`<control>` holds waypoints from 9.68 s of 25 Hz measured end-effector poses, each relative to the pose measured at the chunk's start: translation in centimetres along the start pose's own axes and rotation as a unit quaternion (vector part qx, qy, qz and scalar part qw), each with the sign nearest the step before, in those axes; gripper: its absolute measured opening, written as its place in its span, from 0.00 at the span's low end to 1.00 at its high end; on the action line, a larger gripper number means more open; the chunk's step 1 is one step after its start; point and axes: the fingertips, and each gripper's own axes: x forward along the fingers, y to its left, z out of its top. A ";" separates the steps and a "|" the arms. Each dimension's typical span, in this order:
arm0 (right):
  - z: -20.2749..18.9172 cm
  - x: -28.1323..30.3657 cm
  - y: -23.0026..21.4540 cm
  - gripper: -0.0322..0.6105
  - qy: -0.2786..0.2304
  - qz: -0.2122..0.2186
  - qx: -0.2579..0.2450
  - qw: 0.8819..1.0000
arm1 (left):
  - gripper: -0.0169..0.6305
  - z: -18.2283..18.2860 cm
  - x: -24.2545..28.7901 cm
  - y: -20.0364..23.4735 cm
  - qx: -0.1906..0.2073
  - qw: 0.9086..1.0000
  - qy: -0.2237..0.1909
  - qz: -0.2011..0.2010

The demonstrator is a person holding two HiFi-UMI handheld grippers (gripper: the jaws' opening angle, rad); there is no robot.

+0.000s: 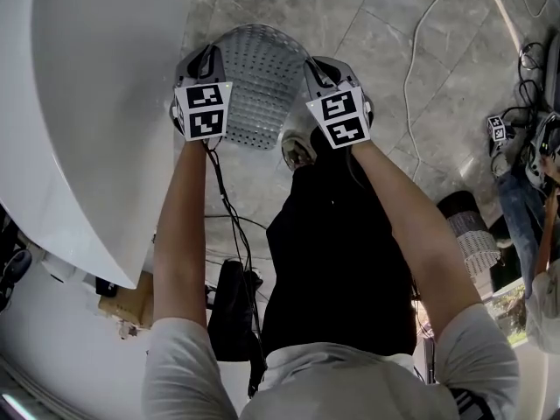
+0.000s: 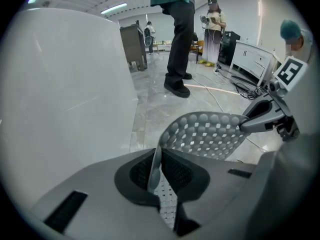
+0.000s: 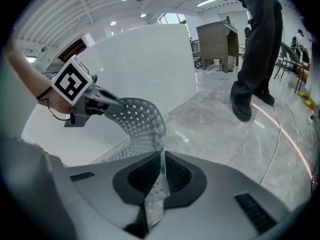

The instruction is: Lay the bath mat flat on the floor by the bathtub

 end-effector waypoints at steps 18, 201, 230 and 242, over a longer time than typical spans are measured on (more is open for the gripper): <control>-1.1 4.4 -4.1 0.08 -0.020 -0.023 -0.010 0.999 | 0.07 0.8 5.9 -0.1 0.027 0.999 -0.020 0.001; 22.5 -43.1 32.8 0.06 -0.167 0.090 -0.277 0.942 | 0.04 -0.7 -59.8 -4.0 -0.391 0.868 -0.251 0.177; 18.9 -69.6 31.7 0.06 -0.300 0.190 -0.322 0.878 | 0.04 5.3 -79.9 -23.2 -0.381 0.793 -0.318 0.354; 15.1 -73.5 36.9 0.06 -0.305 0.213 -0.335 0.866 | 0.04 4.2 -86.7 -25.4 -0.366 0.791 -0.348 0.345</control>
